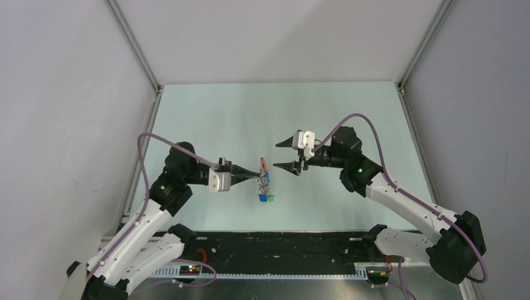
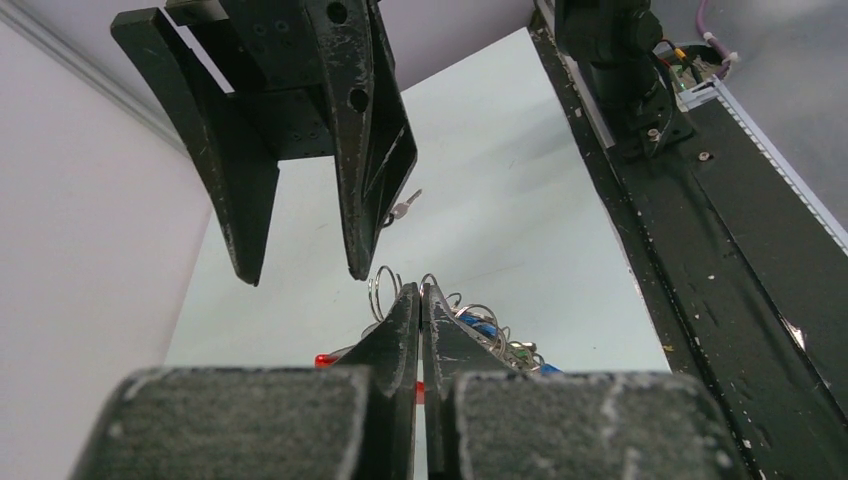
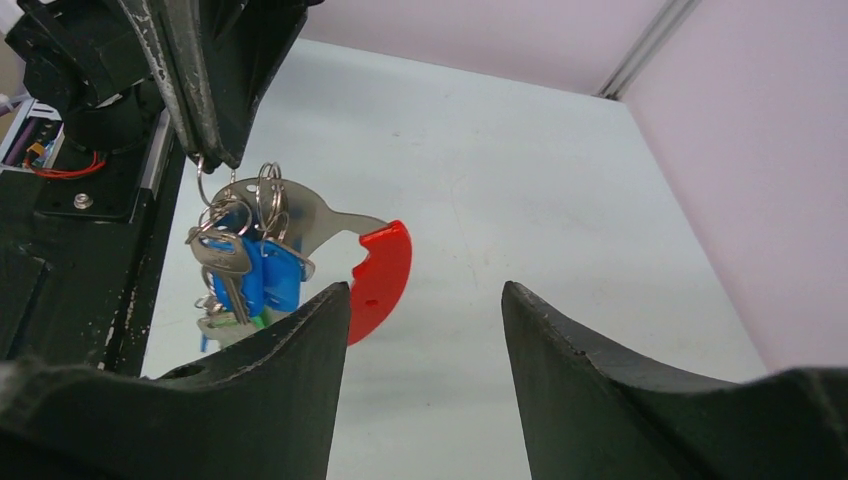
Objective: Remove the keys from the keyring
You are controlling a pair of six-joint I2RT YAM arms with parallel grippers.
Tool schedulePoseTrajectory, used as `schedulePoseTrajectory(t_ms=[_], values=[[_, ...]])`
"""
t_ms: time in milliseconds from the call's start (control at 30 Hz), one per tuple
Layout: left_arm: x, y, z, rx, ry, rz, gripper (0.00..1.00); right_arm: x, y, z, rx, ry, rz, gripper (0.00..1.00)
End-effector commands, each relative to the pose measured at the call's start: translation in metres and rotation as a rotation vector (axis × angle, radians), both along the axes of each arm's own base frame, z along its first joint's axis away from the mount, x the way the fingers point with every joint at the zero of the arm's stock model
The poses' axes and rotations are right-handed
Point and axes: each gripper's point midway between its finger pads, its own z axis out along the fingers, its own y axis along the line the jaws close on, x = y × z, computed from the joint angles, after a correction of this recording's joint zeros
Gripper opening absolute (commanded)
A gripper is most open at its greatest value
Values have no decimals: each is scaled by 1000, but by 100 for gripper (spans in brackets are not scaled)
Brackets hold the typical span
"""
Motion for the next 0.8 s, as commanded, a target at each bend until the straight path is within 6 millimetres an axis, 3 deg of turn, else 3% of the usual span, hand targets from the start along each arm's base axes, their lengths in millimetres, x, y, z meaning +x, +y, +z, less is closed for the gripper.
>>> schedulePoseTrajectory(t_ms=[0,100,233,467,700,767], values=[[-12,-3,20,-50,-103,-83,0,-2,7,20,42,-124,53,63],[-14,-3,20,-52,-109,-97,0,-7,12,17,13,-162,104,63],[-18,-3,22,-56,-116,-116,0,-9,19,-2,-63,-150,129,64],[-25,-4,23,-58,-104,-166,0,-8,27,-5,-79,-182,127,66],[-22,-4,22,-48,-98,-157,0,-35,40,-15,-99,-183,267,68],[-21,-5,23,-48,-99,-157,0,-41,42,-16,-97,-175,297,64]])
